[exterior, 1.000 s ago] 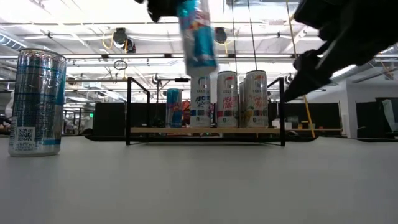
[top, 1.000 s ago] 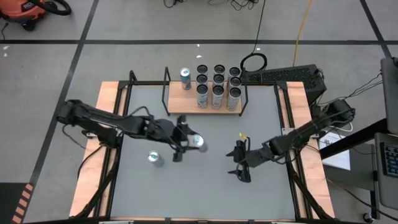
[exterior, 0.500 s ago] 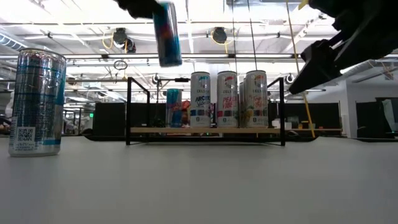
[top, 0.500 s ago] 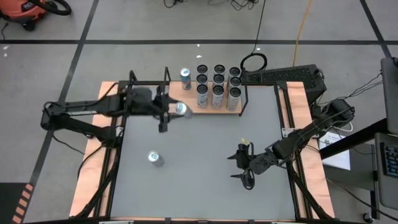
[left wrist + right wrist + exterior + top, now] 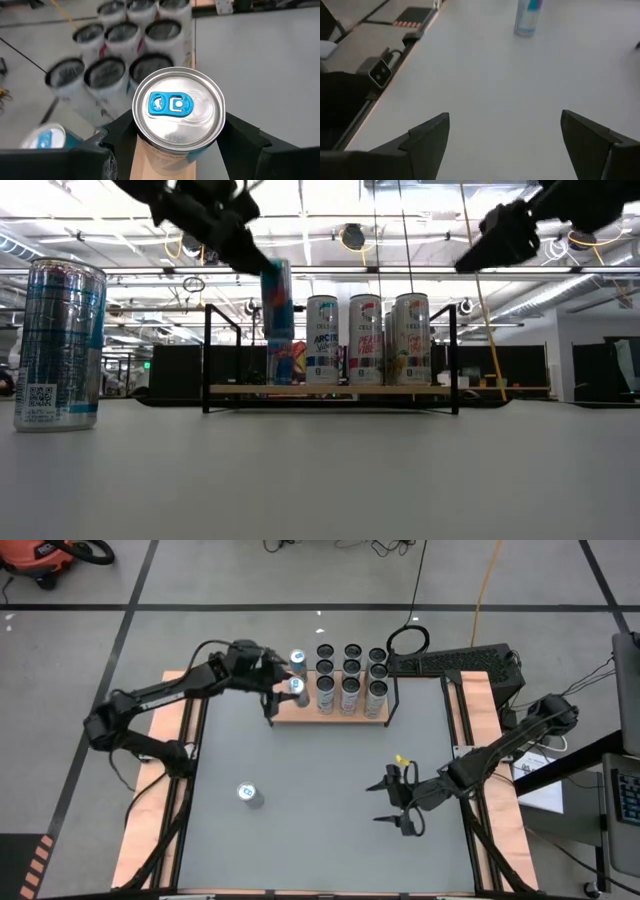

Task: Place canned beverage on shelf
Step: Put the bottom blue soda can on the shelf aligned with the blue soda can

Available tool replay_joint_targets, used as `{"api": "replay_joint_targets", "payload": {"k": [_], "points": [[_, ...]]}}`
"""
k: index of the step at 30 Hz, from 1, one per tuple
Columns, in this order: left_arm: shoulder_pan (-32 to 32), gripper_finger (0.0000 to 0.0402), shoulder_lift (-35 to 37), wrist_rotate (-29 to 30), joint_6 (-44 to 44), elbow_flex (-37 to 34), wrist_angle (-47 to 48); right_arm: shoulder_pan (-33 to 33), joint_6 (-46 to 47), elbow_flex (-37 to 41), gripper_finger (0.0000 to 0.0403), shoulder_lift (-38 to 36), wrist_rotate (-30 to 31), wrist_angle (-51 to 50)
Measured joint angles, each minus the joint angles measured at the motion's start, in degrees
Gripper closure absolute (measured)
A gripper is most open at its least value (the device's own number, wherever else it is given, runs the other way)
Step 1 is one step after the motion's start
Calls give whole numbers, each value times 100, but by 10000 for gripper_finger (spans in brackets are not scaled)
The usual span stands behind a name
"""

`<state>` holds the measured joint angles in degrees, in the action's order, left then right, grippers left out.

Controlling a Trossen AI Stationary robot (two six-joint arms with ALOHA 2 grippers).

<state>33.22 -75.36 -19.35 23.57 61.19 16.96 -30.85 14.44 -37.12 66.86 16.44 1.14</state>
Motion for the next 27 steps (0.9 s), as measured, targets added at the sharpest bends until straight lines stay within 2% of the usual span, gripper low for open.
{"api": "replay_joint_targets", "payload": {"k": [4,15,27], "points": [[351,177,-387,-409,151,0,5,4,-411,0,85,-276,12,35],[666,177,-1114,-455,277,0,-40,15,-1527,2,85,-486,18,31],[748,177,-1240,-460,422,2,-430,189,-1399,2,85,-486,19,-98]]}}
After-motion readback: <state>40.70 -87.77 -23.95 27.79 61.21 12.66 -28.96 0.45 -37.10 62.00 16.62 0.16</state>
